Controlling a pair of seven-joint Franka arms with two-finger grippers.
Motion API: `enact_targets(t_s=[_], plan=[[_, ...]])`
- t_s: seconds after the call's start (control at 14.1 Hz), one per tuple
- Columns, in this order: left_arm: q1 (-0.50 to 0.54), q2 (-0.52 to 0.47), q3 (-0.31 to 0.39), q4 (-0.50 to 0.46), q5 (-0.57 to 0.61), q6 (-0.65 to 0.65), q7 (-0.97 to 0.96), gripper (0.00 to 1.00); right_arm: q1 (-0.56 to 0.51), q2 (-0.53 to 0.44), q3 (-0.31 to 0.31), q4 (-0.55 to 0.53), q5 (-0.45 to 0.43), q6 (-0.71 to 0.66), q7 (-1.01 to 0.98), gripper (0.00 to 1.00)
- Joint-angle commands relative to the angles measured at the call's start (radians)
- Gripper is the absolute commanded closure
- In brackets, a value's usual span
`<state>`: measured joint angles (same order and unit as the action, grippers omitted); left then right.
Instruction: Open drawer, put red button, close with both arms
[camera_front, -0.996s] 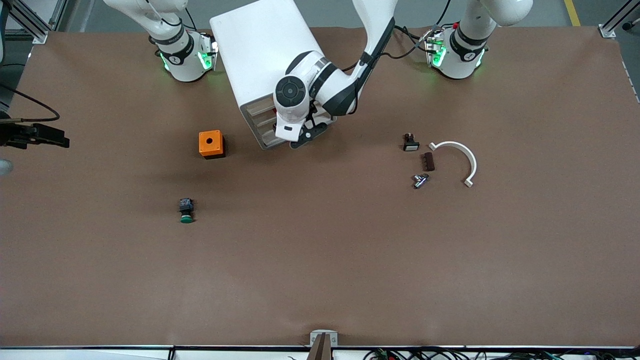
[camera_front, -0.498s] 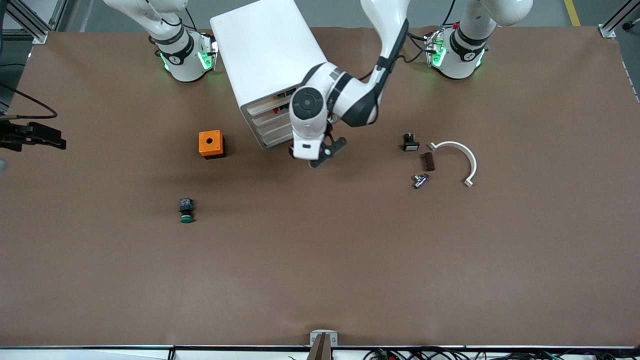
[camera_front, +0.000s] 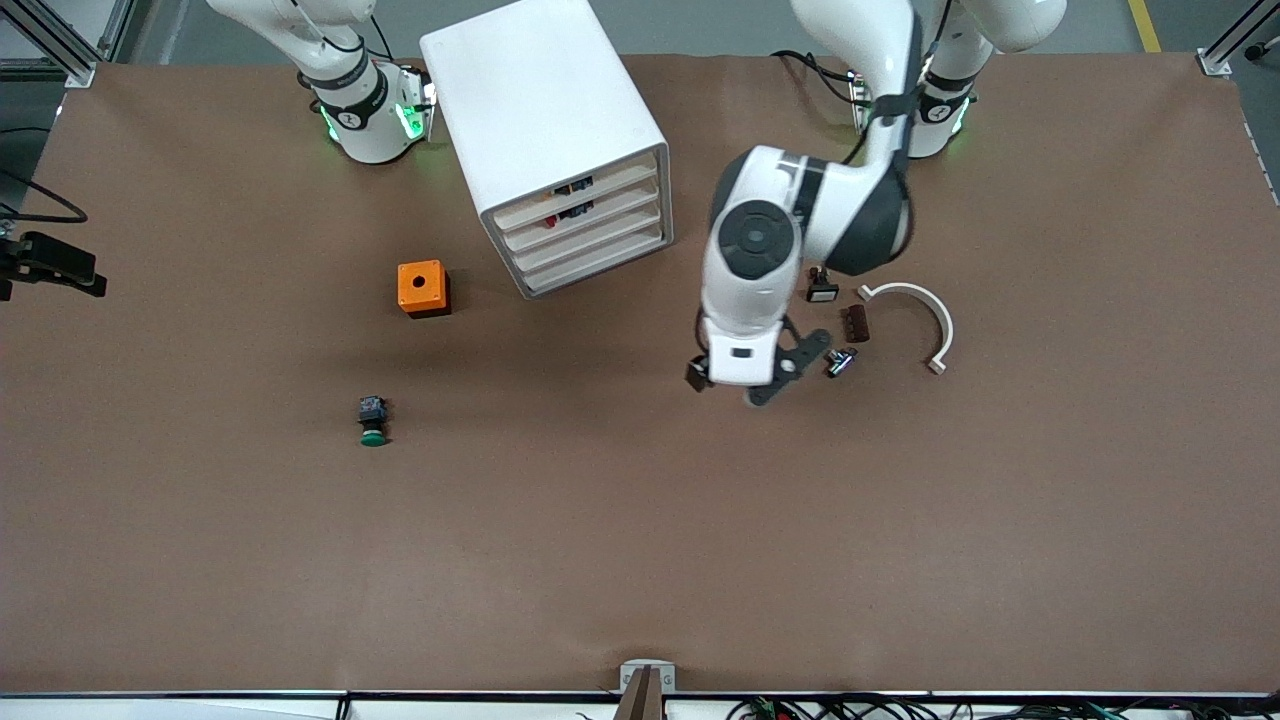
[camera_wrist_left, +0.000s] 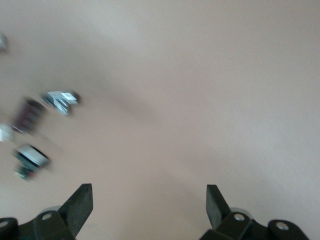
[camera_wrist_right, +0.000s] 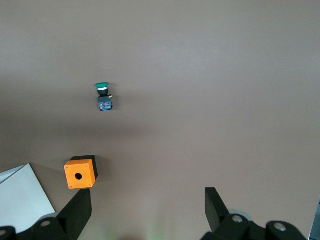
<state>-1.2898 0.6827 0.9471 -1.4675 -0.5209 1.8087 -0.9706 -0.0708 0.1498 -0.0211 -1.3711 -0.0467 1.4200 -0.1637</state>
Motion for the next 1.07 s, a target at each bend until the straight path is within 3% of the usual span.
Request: enact_targets(t_s=[0.0,0.14,0.43,0.57,0.71,0.78,1.0], plan=[[-0.016,-0.096,0.123,-0.016,0.028,-0.095,0.133,0.0,0.014,0.008,0.007,0.012,0.002,-0.027,-0.006,0.0],[-0.016,-0.165,0.201,-0.016,0.073,-0.167,0.225,0.0,0.014,-0.021,0.007,-0.026,0.019,-0.03,-0.011,0.0],[-0.016,-0.236,0.31,-0.014,0.13,-0.227,0.384,0.0,0.014,-0.208,0.004,-0.265,0.03,0.078,-0.011,0.0],[-0.014,-0.236,0.329,-0.014,0.13,-0.227,0.424,0.0,0.013,-0.289,0.003,-0.369,0.03,0.132,-0.011,0.0],[0.003,-0.227,0.341,0.013,0.128,-0.227,0.438,0.0,0.011,-0.3,0.0,-0.368,0.027,0.135,-0.014,0.0],[0.05,-0.226,0.326,0.022,0.124,-0.227,0.447,0.0,0.008,-0.3,-0.003,-0.356,0.027,0.126,-0.016,0.0],[0.274,-0.239,0.086,0.103,0.142,-0.267,0.452,0.0,-0.024,-0.303,-0.011,-0.345,0.028,0.106,-0.066,0.0]])
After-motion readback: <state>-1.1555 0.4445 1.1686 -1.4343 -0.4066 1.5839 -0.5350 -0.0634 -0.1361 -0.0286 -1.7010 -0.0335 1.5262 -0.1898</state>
